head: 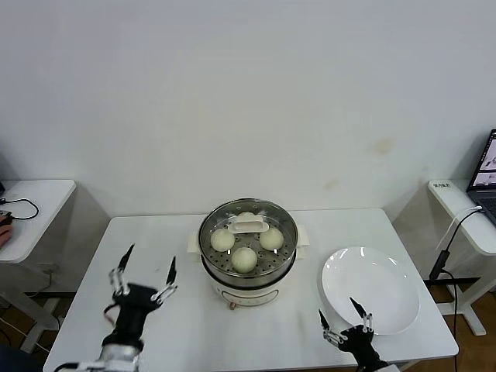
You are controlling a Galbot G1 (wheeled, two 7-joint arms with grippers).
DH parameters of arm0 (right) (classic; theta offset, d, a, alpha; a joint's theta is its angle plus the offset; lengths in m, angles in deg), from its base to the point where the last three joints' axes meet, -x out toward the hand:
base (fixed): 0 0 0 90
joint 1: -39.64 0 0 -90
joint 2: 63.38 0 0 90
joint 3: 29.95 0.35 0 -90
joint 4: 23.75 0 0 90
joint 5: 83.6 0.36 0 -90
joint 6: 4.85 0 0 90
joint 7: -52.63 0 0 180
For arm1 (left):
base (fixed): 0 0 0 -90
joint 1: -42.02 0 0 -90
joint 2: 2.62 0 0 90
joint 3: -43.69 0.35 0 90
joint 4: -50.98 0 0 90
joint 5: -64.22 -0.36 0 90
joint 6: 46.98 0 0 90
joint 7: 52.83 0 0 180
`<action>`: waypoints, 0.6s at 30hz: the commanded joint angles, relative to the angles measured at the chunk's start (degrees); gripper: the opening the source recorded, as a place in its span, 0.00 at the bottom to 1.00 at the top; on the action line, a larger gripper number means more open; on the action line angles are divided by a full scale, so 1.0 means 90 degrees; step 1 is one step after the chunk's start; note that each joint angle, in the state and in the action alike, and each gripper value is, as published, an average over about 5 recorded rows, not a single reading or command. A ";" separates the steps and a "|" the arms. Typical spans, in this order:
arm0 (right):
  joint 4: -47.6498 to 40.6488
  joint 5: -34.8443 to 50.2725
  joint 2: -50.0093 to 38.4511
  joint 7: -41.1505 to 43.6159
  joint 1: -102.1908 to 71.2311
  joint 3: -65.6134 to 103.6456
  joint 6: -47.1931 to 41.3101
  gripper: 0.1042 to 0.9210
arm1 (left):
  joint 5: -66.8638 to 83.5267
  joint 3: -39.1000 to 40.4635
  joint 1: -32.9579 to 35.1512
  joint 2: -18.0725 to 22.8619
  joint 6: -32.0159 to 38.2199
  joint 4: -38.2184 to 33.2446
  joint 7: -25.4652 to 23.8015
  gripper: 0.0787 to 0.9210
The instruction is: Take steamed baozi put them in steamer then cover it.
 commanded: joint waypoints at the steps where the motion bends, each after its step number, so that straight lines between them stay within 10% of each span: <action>1: 0.0153 0.0452 -0.0384 -0.0144 -0.0320 -0.0100 -0.0020 0.88 | 0.3383 -0.0666 0.1703 0.0130 0.2188 0.0962 0.0509 0.88; 18: 0.0124 0.0467 -0.0448 -0.0238 -0.0388 -0.0294 0.0056 0.88 | 0.2872 -0.0512 0.1629 0.0259 0.2401 0.1350 0.0373 0.88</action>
